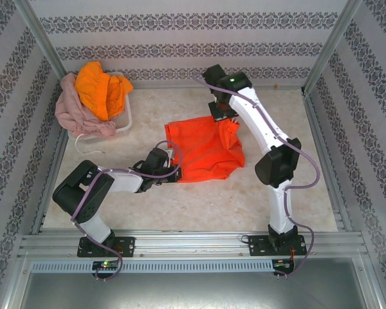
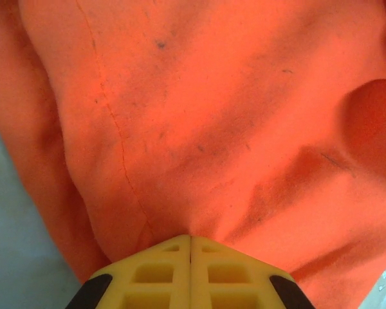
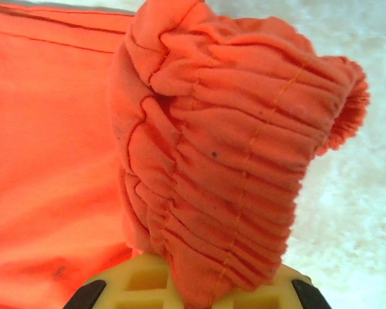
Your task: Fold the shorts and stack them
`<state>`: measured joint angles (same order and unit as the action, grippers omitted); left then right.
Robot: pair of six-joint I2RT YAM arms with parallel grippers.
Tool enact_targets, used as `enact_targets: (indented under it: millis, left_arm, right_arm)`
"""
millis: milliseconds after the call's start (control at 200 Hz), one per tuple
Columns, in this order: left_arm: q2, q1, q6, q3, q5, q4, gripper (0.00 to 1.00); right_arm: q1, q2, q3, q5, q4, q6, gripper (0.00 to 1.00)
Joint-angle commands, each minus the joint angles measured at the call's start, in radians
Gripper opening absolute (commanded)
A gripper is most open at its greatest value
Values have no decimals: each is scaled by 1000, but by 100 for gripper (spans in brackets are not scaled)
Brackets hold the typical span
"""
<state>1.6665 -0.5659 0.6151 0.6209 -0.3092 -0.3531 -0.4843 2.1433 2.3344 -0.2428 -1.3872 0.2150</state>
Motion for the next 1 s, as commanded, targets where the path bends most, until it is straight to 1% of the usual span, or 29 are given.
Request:
enact_targets:
  millis: [0, 200, 405, 500, 565, 615, 630, 669, 709, 739, 769, 814, 899, 944, 994]
  left_arm:
    - [27, -18, 24, -12, 1, -42, 5]
    - [42, -20, 33, -12, -5, -65, 5]
    - [52, -23, 39, -8, -12, -78, 5]
    - [56, -22, 42, -5, -17, -84, 7]
    - [52, -22, 47, -5, -24, -90, 11]
    - [36, -22, 51, -10, -32, -104, 17]
    - [27, -22, 54, -15, -33, -109, 20]
    - [-4, -22, 62, -32, -30, -125, 28]
    - [-46, -22, 75, -53, -19, -141, 39]
    - [-83, -22, 82, -71, -7, -145, 48]
    - [-126, -22, 88, -89, 5, -144, 56]
    - [-200, -22, 98, -115, 24, -132, 63]
    - [-357, -22, 105, -159, 57, -77, 71]
    - [-442, -22, 100, -165, 85, -17, 76]
    - [-530, -20, 89, -155, 121, 61, 83]
  right_arm:
    - [-48, 70, 94, 62, -44, 73, 1]
    - [-103, 163, 175, 122, -33, 121, 3]
    - [-133, 225, 189, 193, 9, 167, 3]
    - [-143, 256, 190, 235, 34, 187, 9]
    - [-148, 277, 192, 294, 58, 196, 16]
    - [-147, 290, 199, 365, 82, 205, 20]
    - [-147, 293, 203, 402, 92, 208, 24]
    - [-146, 294, 211, 470, 114, 215, 30]
    - [-144, 288, 222, 547, 147, 221, 37]
    - [-141, 277, 230, 601, 170, 228, 44]
    - [-136, 258, 231, 648, 197, 241, 54]
    - [-127, 217, 221, 703, 246, 263, 65]
    - [-105, 119, 181, 741, 327, 285, 82]
    - [-91, 62, 143, 729, 355, 283, 88]
    - [-76, -11, 55, 706, 401, 275, 93]
